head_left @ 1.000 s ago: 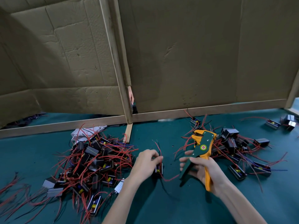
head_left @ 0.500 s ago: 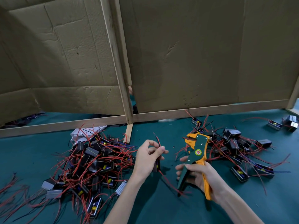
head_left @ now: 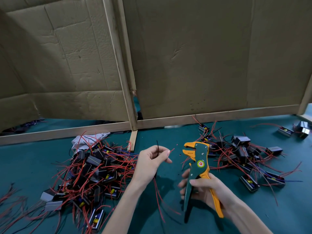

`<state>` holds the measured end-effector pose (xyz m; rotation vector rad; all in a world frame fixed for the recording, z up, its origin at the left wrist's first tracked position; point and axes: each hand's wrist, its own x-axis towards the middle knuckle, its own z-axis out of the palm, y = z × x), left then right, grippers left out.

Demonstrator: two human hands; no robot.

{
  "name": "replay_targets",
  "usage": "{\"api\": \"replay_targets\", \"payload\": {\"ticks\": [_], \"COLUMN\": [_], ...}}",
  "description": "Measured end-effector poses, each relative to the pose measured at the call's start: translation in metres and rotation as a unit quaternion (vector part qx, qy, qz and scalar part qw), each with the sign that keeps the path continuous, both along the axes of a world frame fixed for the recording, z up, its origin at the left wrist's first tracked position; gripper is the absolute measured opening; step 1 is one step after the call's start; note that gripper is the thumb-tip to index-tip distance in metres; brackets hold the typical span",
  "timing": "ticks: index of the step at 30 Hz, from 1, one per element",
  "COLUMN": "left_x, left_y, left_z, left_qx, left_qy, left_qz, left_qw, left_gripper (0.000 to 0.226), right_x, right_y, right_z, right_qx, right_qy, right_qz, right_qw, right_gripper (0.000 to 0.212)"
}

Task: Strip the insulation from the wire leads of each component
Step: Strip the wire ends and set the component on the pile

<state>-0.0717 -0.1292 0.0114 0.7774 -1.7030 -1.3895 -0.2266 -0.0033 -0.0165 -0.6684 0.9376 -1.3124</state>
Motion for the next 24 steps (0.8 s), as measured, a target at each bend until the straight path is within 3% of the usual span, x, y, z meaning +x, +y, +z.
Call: {"api": "replay_targets", "payload": {"ticks": [14, 24], "left_x": [0.003, 0.011], "left_y": [0.003, 0.004], "left_z": [0.013, 0.021], "left_qx": [-0.008, -0.004], "left_qy": [-0.047, -0.063], "left_qz": [-0.011, -0.061], "left_qw": [0.999, 0.996], "left_gripper": [0.011, 0.011], "right_x": [0.004, 0.01], "right_y": [0.01, 0.011], "right_z": [0.008, 0.009], "right_qx": [-0.021, -0.009], "right_qy": [0.045, 0.063], "right_qz": [0.085, 0.082], "right_qw": [0.995, 0.995], "right_gripper": [0.046, 0.035]}}
